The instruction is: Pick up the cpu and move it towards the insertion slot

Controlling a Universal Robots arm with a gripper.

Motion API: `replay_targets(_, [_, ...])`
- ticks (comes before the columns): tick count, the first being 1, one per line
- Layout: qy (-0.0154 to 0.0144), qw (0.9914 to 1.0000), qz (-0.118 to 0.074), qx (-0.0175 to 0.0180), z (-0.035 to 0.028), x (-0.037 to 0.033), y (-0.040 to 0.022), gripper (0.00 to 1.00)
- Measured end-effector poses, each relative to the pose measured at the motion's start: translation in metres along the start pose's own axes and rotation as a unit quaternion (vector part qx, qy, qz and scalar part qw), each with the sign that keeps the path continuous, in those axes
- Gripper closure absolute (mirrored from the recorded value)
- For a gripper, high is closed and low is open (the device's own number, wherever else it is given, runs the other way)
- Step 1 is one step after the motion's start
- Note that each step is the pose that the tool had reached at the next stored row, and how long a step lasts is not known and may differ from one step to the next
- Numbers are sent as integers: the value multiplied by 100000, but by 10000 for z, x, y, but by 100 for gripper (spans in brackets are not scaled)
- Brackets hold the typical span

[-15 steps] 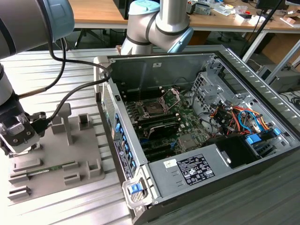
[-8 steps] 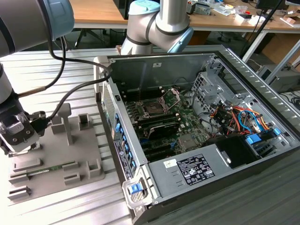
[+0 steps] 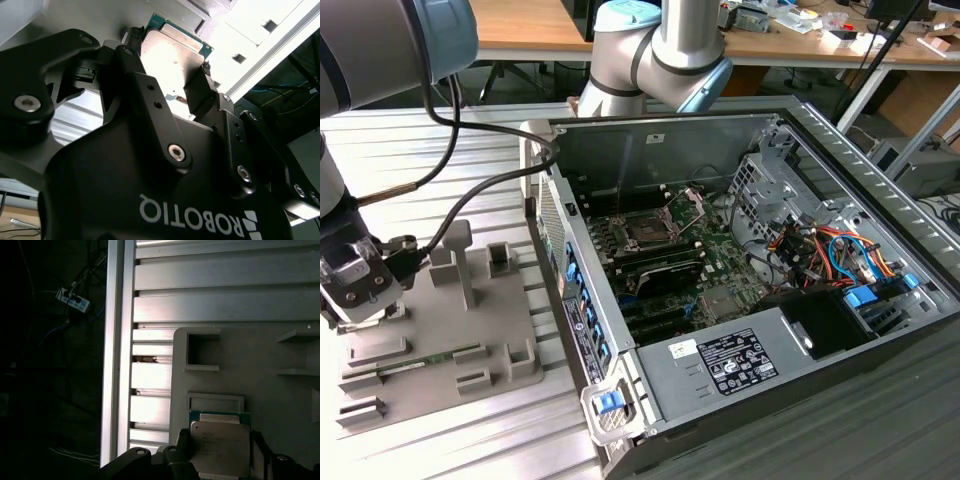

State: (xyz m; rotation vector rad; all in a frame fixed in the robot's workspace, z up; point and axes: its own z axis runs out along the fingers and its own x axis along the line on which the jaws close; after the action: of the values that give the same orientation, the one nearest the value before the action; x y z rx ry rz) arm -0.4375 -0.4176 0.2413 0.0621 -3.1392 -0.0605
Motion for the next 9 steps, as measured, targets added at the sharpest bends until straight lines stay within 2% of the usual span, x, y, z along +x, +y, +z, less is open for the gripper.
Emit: replay_targets(9, [1, 100000, -2, 0, -48, 0, 2, 45])
